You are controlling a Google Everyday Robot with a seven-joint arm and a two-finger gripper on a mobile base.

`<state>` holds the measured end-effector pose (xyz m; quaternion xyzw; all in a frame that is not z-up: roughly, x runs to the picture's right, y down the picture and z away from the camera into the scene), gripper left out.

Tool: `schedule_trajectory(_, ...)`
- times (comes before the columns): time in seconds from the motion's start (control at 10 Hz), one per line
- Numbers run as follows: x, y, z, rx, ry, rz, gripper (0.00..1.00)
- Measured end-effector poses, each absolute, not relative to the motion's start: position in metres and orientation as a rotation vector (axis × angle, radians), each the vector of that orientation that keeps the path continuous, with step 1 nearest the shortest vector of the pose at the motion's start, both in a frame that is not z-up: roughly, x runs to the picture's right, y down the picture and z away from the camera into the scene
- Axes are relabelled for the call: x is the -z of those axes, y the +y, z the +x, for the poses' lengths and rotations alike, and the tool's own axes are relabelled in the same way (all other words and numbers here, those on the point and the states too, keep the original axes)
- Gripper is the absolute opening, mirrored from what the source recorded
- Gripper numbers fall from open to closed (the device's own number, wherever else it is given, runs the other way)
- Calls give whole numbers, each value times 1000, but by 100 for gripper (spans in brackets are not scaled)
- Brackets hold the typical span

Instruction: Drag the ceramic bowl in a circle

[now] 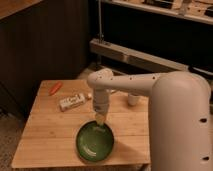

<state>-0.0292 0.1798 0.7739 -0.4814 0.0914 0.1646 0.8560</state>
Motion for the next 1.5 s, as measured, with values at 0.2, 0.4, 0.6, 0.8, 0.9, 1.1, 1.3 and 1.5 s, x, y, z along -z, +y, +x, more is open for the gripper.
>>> schedule_trajectory(0.2, -774, 182, -39, -320, 193, -1008, 5)
schedule_trajectory(0.4, -778, 178, -59, -290, 199, -1005, 5)
schedule_trajectory(0.6, -774, 184, -82, -257, 203, -1003, 5)
schedule_trajectory(0.8, -778, 183, -91, -235, 211, -1002, 5)
schedule_trajectory(0.9, -788, 177, -95, -223, 219, -1004, 5)
schedule_trajectory(1.1, -807, 158, -101, -210, 224, -1007, 5)
schedule_trajectory(1.3, -820, 150, -107, -213, 235, -1008, 5)
schedule_trajectory(1.5, -826, 145, -124, -207, 235, -1010, 5)
